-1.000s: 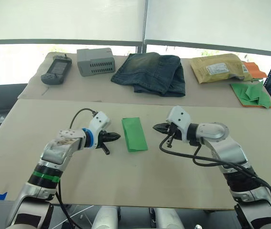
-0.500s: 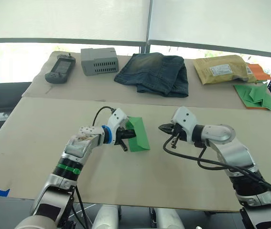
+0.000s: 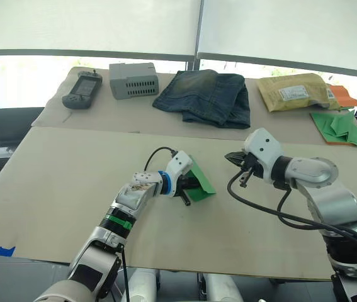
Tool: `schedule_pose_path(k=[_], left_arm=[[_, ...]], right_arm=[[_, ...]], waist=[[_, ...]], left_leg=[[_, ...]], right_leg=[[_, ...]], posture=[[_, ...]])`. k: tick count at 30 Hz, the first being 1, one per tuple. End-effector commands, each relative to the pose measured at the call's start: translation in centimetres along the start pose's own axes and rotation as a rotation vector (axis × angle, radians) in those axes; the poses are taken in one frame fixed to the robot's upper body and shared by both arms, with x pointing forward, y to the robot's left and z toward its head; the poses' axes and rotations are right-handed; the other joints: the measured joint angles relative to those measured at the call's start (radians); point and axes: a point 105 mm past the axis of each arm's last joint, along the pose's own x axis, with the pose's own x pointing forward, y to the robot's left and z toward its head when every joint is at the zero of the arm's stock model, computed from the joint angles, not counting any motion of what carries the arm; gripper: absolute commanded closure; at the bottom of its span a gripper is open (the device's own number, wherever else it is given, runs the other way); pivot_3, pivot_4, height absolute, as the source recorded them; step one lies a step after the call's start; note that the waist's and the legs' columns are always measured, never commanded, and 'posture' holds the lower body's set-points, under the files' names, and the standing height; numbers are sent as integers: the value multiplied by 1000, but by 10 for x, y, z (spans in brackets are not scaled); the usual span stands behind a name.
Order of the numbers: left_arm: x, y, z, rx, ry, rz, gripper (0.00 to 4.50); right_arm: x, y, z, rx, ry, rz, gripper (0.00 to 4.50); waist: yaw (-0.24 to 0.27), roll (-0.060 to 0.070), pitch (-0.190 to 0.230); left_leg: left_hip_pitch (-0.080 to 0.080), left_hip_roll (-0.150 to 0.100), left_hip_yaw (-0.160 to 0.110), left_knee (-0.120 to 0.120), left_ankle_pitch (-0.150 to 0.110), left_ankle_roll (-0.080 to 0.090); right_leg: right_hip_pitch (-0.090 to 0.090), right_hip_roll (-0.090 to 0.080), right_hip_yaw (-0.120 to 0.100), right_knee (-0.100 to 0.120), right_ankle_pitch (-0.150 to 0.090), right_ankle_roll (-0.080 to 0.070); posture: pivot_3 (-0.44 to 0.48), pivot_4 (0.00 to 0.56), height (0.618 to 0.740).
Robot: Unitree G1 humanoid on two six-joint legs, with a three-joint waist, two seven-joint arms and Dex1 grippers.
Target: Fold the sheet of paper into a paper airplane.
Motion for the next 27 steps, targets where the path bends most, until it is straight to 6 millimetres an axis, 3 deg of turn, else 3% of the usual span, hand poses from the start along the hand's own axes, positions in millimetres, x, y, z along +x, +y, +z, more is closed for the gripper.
schedule_pose_path(k=[1,8,14,19,21,27], left_arm=[[10,-5,20,83,-36,-31,4443],[6,1,26,76,-61,-10,4443],[-15,-6,59,90,-221,-31,4443],[-29,-7,73,110,-268,2,4443],[-28,-7,75,110,-273,4,4443],[1,-3,70,111,-230,15,4443]], right_arm=[[-10,-6,16,-17,-44,-45,4500],[-17,0,23,9,-56,-16,4500],[-17,2,19,23,-43,-7,4500],[-12,5,19,30,-47,13,4500],[-11,6,18,30,-45,17,4500],[-11,3,21,18,-48,2,4500]], waist=[[6,0,0],[19,0,0],[16,0,0],[21,0,0],[22,0,0],[27,0,0]], left_leg=[[0,0,0,1,0,0],[-1,-1,-1,2,0,0],[-1,0,-1,2,0,0],[-2,-1,-2,3,0,0],[-2,-1,-2,3,0,0],[-3,-1,-2,3,0,0]], right_leg=[[1,0,0,0,0,0],[2,0,1,-1,1,2],[0,0,1,-1,1,1],[0,0,0,-1,1,1],[0,0,0,-1,1,2],[0,0,0,-1,1,2]], posture=[[0,150,728],[0,150,728],[0,150,728],[0,150,728],[0,150,728],[0,150,728]])
